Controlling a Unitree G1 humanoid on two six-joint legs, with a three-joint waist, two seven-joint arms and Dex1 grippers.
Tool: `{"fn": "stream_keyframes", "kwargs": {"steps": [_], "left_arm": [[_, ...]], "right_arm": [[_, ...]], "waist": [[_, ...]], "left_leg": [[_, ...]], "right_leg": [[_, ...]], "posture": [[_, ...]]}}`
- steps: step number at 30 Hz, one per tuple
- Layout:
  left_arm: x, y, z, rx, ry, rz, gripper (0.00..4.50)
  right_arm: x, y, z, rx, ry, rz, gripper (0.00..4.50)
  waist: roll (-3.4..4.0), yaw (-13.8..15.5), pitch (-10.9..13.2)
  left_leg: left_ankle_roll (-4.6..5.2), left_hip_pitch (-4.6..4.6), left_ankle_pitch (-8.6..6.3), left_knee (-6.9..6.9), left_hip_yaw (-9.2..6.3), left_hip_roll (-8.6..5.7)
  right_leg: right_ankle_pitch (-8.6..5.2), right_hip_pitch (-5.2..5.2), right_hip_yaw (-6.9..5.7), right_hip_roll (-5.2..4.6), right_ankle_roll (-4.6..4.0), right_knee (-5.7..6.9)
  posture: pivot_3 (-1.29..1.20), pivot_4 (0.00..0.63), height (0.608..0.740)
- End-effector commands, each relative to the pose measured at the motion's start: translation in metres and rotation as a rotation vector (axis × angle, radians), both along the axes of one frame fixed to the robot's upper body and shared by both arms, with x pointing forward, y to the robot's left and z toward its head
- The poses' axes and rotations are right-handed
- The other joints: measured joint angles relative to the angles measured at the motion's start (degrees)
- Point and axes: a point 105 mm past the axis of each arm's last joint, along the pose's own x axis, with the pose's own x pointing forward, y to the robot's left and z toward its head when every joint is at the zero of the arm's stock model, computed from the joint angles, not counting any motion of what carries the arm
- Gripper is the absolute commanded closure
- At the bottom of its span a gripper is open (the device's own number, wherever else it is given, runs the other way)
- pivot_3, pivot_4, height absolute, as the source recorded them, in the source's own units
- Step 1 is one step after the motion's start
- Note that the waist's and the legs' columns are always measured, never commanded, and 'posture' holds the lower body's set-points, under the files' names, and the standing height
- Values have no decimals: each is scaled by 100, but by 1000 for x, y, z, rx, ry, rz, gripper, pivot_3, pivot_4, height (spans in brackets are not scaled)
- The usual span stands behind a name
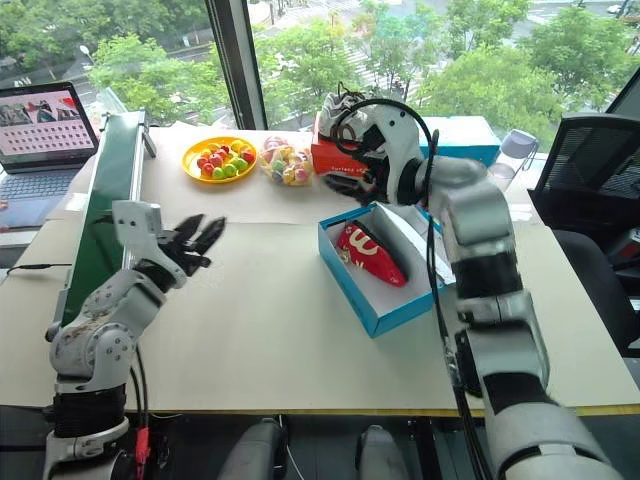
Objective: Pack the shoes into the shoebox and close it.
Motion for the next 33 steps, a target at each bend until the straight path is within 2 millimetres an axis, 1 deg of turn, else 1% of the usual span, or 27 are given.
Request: {"fn": "stream_keyframes", "kwargs": {"steps": [1,2,4,5,6,8,9,11,12,13,15,19,26,33], "left_arm": [[-7,57,-3,43,34,271,2033],[-10,69,-6,48,56,323,2033],[-15,85,-10,52,84,383,2033],[-17,89,-13,57,101,395,2033],[-18,91,-15,61,113,402,2033],[-22,95,-20,47,129,414,1556],[-23,96,-22,41,137,415,1435],[-23,94,-25,55,152,409,546],[-23,92,-25,55,151,402,313],[-22,91,-25,56,149,400,30],[-21,90,-26,57,149,399,30],[-18,85,-30,78,168,388,30],[-15,79,-31,65,164,367,30],[-14,81,-30,71,162,372,30]], "right_arm": [[-49,6,-6,72,51,186,450],[-51,8,-21,40,64,171,450],[-54,10,-43,-6,89,155,450],[-53,11,-52,-25,93,142,450],[-53,12,-57,-37,96,133,450],[-47,12,-75,-43,121,97,0],[-46,12,-80,-39,132,91,0],[-43,13,-97,-71,132,72,0],[-43,15,-100,-80,126,74,0],[-42,16,-102,-79,119,72,0],[-40,18,-101,-69,105,64,0],[-33,21,-102,-70,76,18,0],[-32,25,-102,-73,76,7,0],[-32,27,-107,-81,84,0,0]], "waist": [[-4,3,1],[-12,7,-3],[-19,21,-6],[-19,21,-7],[-19,22,-6],[-19,28,-6],[-21,27,-7],[-23,27,-8],[-25,26,-10],[-27,26,-9],[-28,24,-8],[-29,20,-9],[-30,20,-8],[-30,21,-8]], "left_leg": [[0,0,0,6,-2,1],[-1,0,0,13,-2,1],[-3,2,-1,19,-2,4],[-13,2,-7,20,-1,5],[-43,2,-25,21,1,5],[-49,1,-25,21,5,5],[-51,1,-25,20,5,6],[-51,2,-25,20,6,6],[-50,2,-24,19,6,6],[-49,2,-23,19,7,6],[-32,1,-12,17,11,5],[-28,1,-10,17,13,6],[-31,1,-12,17,14,7],[-30,1,-11,18,15,6]], "right_leg": [[0,4,-2,0,0,4],[2,4,-3,0,2,4],[-9,7,-9,0,23,0],[-12,6,-9,-1,36,-3],[-9,3,-6,-3,37,-5],[-4,-2,-2,-4,36,-4],[-3,-3,-2,-4,36,-5],[-3,-2,-2,-4,37,-5],[-3,-2,-2,-4,37,-5],[-3,-2,-1,-4,36,-5],[0,-4,3,-3,32,-5],[4,-4,5,-2,25,-5],[0,-4,6,-2,33,-5],[0,-3,6,-2,33,-5]], "posture": [[0,150,740],[0,150,740],[0,150,740],[0,150,740],[0,150,740],[0,150,740],[0,150,740],[0,150,740],[0,150,740],[0,150,740],[0,150,740],[0,150,740],[0,150,740],[0,150,740]]}}
